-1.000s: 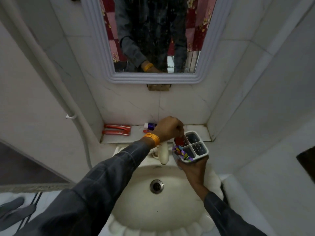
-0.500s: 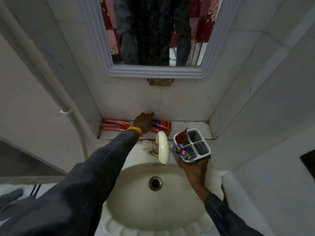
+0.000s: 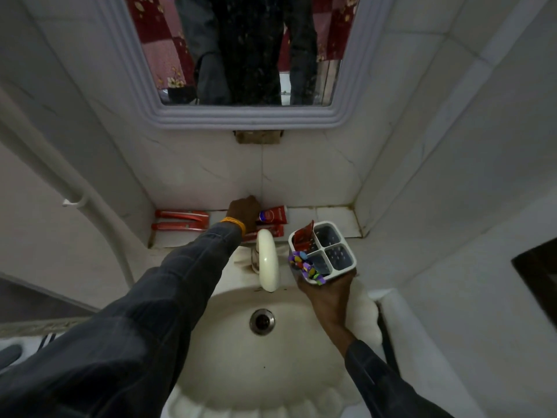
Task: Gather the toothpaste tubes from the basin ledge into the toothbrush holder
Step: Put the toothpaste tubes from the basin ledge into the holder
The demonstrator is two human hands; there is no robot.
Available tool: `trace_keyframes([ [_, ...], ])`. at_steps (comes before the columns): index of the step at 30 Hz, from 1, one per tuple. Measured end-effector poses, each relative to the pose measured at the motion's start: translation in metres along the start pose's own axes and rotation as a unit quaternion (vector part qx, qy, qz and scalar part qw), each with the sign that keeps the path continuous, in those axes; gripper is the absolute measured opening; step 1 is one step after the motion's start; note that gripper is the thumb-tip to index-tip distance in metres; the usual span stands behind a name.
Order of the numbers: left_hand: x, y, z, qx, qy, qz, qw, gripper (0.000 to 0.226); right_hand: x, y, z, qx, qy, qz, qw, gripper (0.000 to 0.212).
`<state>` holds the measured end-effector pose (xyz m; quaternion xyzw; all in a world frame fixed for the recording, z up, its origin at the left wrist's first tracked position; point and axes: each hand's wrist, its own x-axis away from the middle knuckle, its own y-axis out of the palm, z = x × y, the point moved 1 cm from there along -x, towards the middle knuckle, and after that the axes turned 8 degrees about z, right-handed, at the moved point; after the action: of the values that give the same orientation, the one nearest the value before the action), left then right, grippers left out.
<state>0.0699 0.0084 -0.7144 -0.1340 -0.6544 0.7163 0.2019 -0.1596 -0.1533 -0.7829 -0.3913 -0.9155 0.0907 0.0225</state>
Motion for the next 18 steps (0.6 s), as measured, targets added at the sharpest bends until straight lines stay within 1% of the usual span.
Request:
trace_keyframes([
  [2,0.001,-0.003,0.0,0.01,0.003,0.011,1.0,0.039,0.001,-0.001,0.001,-0.004,0.007,-0.003,1.0,0.119],
  [4,0.002,-0.007,-0.001,0.033,-0.001,0.035,0.999,0.044,0.001,-0.001,0.001,-0.011,0.011,-0.004,1.0,0.117],
  [6,0.004,-0.017,-0.001,0.069,-0.01,0.082,0.994,0.049,0.0,-0.001,0.001,-0.018,0.015,0.001,1.0,0.115],
  [8,0.007,-0.033,0.004,0.152,-0.023,0.14,0.978,0.051,0.0,-0.001,0.001,-0.021,0.013,0.005,1.0,0.115],
  [9,0.01,-0.042,0.009,0.214,-0.029,0.15,0.965,0.052,0.0,-0.001,0.0,-0.02,0.012,0.006,1.0,0.115],
  [11,0.016,-0.063,0.027,0.342,-0.021,0.128,0.931,0.058,0.001,-0.002,-0.002,-0.014,0.009,0.005,1.0,0.117],
  [13,0.018,-0.078,0.048,0.42,0.009,0.085,0.904,0.061,-0.001,-0.001,-0.004,-0.016,0.007,0.006,1.0,0.118],
  [15,0.023,-0.095,0.082,0.45,0.06,0.056,0.889,0.052,-0.003,-0.012,-0.013,-0.025,0.002,0.013,1.0,0.115],
  [17,0.022,-0.099,0.1,0.46,0.08,0.045,0.883,0.044,-0.006,-0.009,-0.016,-0.021,-0.004,0.009,1.0,0.11],
  [18,0.021,-0.099,0.107,0.459,0.086,0.043,0.883,0.043,-0.007,-0.009,-0.015,-0.024,-0.009,0.007,1.0,0.109],
])
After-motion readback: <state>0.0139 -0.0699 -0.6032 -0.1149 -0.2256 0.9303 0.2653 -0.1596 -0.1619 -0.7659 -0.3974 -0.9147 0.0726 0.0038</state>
